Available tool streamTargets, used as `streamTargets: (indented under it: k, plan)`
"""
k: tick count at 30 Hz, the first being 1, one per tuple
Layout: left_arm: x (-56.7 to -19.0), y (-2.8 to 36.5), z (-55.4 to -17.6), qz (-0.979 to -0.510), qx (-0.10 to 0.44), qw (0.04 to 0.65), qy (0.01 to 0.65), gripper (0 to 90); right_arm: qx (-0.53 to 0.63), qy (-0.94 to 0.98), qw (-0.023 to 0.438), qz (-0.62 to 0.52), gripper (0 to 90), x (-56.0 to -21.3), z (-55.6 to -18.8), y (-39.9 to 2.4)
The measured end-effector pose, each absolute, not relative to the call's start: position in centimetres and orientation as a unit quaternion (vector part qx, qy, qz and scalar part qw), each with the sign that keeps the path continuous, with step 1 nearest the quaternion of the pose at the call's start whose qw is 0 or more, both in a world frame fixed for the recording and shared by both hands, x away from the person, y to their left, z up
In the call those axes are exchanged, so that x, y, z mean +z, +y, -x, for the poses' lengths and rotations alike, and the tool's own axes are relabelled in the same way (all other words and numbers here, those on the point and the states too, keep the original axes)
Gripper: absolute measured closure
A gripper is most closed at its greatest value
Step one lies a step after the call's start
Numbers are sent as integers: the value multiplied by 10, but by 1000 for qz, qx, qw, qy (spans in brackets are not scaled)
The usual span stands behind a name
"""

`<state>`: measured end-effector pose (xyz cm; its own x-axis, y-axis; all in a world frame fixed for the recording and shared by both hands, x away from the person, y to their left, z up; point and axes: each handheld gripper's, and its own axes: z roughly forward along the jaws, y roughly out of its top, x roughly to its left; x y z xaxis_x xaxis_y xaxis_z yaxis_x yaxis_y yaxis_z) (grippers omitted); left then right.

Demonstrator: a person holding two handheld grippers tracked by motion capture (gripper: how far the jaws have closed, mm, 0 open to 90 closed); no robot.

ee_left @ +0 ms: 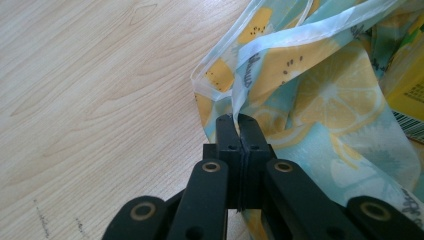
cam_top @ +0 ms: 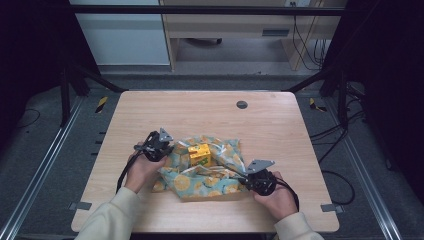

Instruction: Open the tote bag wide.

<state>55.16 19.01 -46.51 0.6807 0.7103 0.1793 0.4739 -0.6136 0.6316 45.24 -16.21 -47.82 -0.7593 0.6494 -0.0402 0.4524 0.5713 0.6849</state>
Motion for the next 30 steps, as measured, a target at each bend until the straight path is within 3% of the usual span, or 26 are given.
streamTargets:
  k: [30]
  plan:
    - [-480,187,-541,-869,261,263,326,900,314,880,145,-327,893,-484,-452,-162]
